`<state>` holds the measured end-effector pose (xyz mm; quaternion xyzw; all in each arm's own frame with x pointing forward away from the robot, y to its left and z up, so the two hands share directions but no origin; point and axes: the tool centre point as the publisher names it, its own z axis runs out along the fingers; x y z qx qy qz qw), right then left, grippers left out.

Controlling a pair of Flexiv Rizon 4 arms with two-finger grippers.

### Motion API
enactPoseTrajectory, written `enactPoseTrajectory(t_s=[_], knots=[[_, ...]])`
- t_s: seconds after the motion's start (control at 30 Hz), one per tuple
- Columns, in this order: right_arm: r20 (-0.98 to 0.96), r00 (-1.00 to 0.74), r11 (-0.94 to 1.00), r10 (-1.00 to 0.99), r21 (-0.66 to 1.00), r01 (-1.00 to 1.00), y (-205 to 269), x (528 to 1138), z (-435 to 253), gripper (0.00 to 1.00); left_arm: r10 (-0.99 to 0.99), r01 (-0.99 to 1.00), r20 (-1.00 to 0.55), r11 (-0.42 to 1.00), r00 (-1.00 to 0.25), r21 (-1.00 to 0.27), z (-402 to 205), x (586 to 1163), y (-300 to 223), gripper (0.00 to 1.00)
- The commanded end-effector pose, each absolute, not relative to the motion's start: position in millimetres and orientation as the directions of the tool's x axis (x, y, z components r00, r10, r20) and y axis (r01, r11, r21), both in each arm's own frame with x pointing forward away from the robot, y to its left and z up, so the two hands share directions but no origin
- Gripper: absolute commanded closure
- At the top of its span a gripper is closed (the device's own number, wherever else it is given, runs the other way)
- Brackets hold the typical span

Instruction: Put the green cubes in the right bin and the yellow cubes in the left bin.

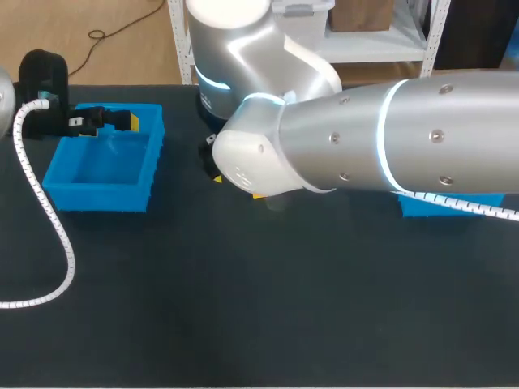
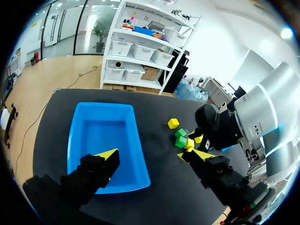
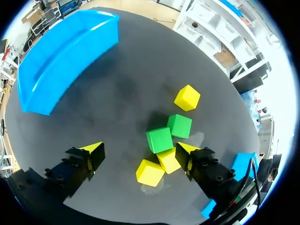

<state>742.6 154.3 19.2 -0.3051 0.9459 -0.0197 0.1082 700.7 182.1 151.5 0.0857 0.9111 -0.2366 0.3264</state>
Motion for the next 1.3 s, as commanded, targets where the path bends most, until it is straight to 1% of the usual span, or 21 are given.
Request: enactPoseTrajectory(t_s=[0.03, 1.3], knots=[[-0.199, -0.788, 0.812, -0.583, -0.103, -0.574, 152, 740, 16, 0.0, 0.001, 0.319, -0.64, 0.868, -0.768, -0.381, 150, 700, 184, 0.0], [-0.17, -0.772, 0.79, -0.613, -0.105, -0.604, 151, 749, -6, 0.0, 0.001, 0.319, -0.64, 0.868, -0.768, -0.381, 150, 700, 184, 0.0]])
